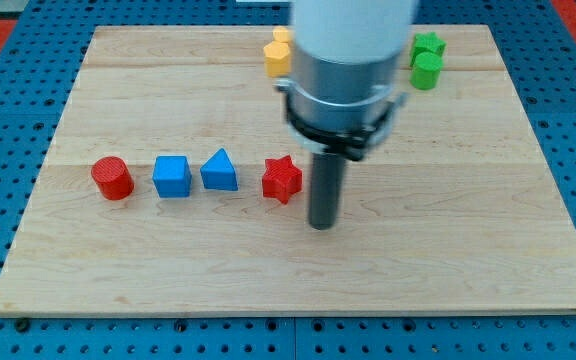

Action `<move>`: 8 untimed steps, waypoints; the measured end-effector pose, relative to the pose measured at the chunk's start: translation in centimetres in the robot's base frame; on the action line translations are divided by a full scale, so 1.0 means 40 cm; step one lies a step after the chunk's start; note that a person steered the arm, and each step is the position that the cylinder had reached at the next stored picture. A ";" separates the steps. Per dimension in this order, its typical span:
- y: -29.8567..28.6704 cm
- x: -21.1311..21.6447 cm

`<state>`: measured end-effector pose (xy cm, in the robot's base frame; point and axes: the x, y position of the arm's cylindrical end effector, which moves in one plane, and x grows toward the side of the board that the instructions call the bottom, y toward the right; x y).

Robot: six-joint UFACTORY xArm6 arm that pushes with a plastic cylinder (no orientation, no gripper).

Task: Slightly move the red star towards the up

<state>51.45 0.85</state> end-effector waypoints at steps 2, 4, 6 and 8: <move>0.031 -0.063; 0.095 -0.045; -0.023 -0.025; 0.028 -0.108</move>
<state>47.12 1.99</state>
